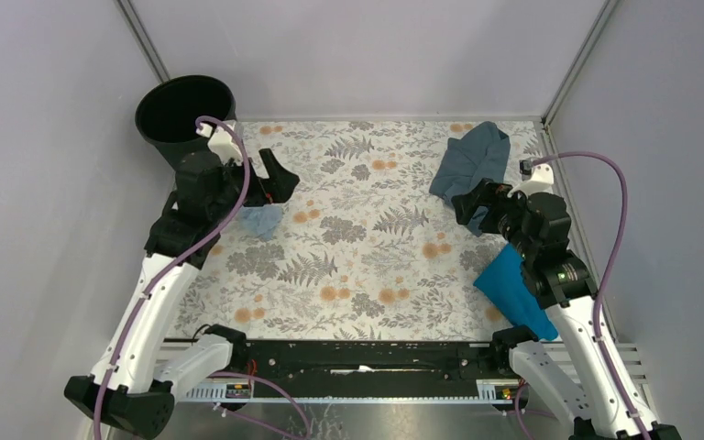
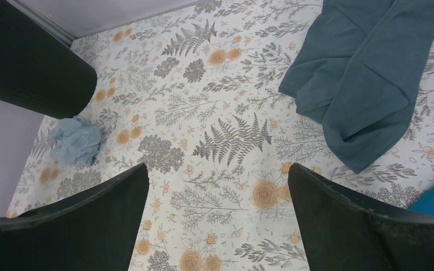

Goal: Put the trash bags into the trash bin

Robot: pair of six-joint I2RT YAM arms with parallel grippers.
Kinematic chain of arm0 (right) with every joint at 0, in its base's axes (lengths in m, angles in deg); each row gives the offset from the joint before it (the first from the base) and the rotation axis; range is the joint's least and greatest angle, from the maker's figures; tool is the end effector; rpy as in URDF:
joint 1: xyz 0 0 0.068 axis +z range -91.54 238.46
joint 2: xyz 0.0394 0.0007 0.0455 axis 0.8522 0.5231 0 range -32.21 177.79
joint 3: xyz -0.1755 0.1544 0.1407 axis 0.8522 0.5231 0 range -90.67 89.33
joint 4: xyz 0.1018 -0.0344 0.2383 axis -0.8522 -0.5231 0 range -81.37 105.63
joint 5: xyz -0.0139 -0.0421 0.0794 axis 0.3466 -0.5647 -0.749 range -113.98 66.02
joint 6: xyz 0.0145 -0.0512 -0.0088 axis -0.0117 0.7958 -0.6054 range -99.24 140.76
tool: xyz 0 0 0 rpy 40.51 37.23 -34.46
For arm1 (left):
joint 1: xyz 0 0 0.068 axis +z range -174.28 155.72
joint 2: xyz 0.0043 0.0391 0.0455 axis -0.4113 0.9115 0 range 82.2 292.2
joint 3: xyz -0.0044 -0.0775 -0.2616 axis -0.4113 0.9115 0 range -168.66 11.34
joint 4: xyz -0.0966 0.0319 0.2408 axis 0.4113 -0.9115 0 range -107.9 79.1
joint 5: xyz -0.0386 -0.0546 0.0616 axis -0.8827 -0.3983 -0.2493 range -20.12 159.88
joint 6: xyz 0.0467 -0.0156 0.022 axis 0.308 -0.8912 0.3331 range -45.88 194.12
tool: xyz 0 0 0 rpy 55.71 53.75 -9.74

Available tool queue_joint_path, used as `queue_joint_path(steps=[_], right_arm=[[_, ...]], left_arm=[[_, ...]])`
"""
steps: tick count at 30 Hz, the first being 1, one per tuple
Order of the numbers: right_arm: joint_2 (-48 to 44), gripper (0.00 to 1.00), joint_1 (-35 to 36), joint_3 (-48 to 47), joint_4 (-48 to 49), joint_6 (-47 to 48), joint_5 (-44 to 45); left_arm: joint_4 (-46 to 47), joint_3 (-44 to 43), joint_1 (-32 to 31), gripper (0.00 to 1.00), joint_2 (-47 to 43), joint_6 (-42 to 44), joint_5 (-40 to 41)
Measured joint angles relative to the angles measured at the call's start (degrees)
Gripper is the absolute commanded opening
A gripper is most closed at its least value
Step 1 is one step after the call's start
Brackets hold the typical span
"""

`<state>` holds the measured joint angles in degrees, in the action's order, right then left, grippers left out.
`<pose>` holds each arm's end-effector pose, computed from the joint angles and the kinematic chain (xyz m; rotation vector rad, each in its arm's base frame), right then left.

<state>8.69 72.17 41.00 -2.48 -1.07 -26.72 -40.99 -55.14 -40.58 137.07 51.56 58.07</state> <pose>0.1582 0.0404 0.3572 0.0908 1.7807 0.4917 0.1892 -0.0629 0.4029 0.0380 1.9399 -0.6522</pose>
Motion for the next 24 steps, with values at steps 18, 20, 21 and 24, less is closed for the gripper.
queue_joint_path(steps=[18, 20, 21, 24], right_arm=[[2.7, 1.00, 0.0, 9.1, 7.3, -1.3, -7.3], [3.1, 1.00, 0.0, 9.3, 7.3, -1.1, -7.3], [3.3, 1.00, 0.0, 9.3, 7.2, -1.1, -7.3], [3.6, 1.00, 0.0, 9.6, 7.3, -1.1, -7.5]], left_arm=[[5.9, 16.9, 6.7, 0.99, 8.0, -13.7, 23.3], [8.2, 18.4, 8.9, 0.99, 9.6, -16.1, 23.2], [9.2, 18.8, 9.7, 0.99, 10.5, -17.3, 23.2], [12.2, 19.1, 10.5, 0.99, 15.0, -20.5, 23.4]])
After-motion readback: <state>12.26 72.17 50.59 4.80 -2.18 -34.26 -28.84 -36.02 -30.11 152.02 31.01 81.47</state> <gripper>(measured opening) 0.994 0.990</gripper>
